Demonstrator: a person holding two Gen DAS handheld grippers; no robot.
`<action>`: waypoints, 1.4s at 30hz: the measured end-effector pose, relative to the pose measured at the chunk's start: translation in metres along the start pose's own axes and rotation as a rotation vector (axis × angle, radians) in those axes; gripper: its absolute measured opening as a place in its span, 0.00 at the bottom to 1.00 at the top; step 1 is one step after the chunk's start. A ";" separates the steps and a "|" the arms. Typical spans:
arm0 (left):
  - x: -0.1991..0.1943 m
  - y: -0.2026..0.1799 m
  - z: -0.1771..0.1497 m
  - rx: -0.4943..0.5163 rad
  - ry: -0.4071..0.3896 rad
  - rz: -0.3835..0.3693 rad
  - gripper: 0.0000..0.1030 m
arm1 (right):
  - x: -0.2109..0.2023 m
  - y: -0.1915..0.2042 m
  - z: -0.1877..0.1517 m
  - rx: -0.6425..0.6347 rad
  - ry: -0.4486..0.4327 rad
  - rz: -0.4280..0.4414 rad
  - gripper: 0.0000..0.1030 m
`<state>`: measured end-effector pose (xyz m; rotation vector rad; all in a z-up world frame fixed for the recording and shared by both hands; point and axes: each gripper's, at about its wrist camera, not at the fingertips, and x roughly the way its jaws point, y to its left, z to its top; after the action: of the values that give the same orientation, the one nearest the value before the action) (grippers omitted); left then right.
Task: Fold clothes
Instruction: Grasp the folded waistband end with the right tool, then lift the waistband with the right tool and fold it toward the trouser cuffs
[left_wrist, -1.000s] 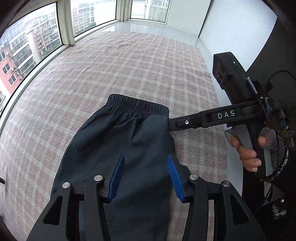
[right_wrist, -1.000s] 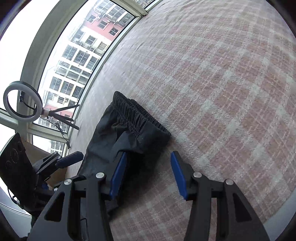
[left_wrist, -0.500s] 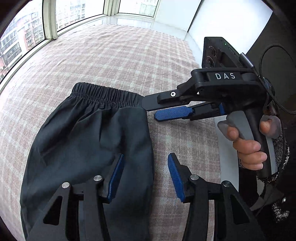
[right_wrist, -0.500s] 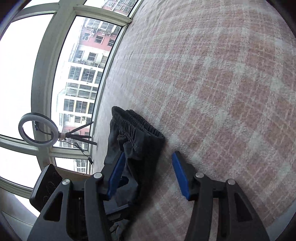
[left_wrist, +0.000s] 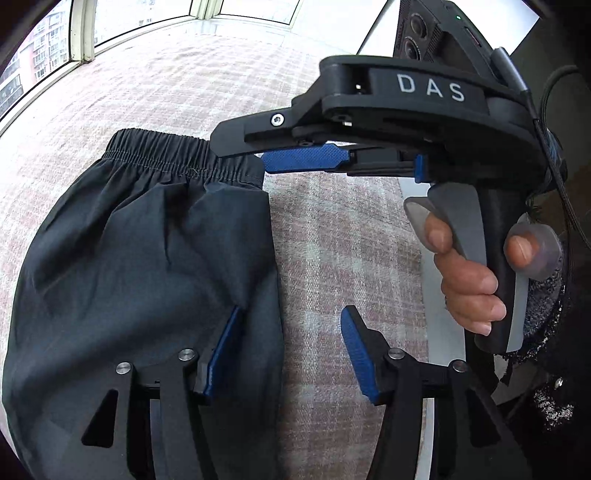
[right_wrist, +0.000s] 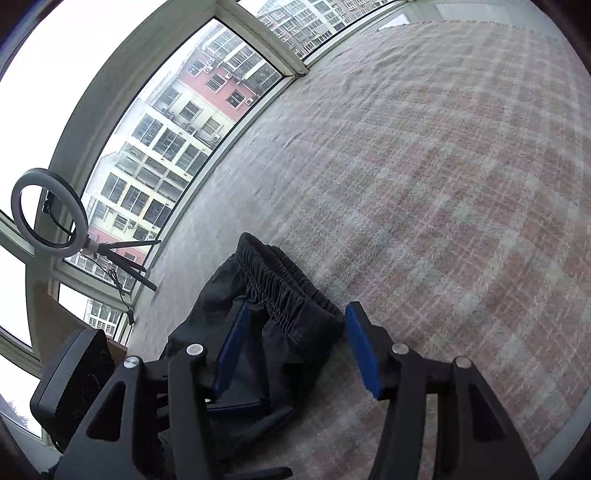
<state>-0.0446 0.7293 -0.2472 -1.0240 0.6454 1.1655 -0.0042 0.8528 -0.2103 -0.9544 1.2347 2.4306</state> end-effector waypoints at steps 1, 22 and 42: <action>0.001 -0.001 0.001 0.002 0.000 0.001 0.52 | 0.006 -0.003 0.002 0.000 0.031 0.003 0.52; 0.024 -0.022 0.029 0.026 -0.002 0.002 0.55 | -0.003 -0.002 -0.008 0.088 0.040 0.127 0.54; 0.051 -0.046 0.068 0.023 0.029 -0.003 0.58 | 0.030 0.016 -0.021 -0.092 0.096 -0.011 0.19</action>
<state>0.0080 0.8100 -0.2473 -1.0231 0.6790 1.1402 -0.0255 0.8239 -0.2289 -1.1123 1.1533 2.4781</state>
